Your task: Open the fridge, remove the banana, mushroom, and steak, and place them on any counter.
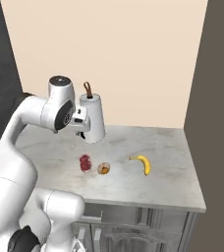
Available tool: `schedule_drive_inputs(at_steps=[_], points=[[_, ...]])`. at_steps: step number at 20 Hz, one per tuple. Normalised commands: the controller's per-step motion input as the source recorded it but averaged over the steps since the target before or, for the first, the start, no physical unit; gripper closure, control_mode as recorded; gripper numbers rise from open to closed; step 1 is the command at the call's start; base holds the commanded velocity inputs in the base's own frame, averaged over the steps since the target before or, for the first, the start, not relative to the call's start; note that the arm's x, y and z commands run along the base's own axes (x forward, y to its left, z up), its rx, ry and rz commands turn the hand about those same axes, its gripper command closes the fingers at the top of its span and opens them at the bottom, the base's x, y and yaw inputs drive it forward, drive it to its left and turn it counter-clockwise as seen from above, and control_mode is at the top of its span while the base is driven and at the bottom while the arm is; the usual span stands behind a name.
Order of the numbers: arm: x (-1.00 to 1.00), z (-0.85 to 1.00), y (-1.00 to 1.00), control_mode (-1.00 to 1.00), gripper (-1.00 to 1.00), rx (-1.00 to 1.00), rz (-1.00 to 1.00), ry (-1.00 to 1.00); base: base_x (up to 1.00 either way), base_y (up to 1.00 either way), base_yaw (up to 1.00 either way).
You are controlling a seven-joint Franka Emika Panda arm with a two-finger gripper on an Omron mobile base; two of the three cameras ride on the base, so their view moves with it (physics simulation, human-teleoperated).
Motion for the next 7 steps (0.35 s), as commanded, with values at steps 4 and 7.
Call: schedule_drive_inputs(at_steps=[4,7], points=[[-0.72,0.49,0.0,-1.0,-1.0,0.0,-0.05,-0.16,0.0,0.0,0.0],[-0.61,0.7,0.0,-1.0,-1.0,0.0,-0.03,-0.21,0.0,0.0,0.0]])
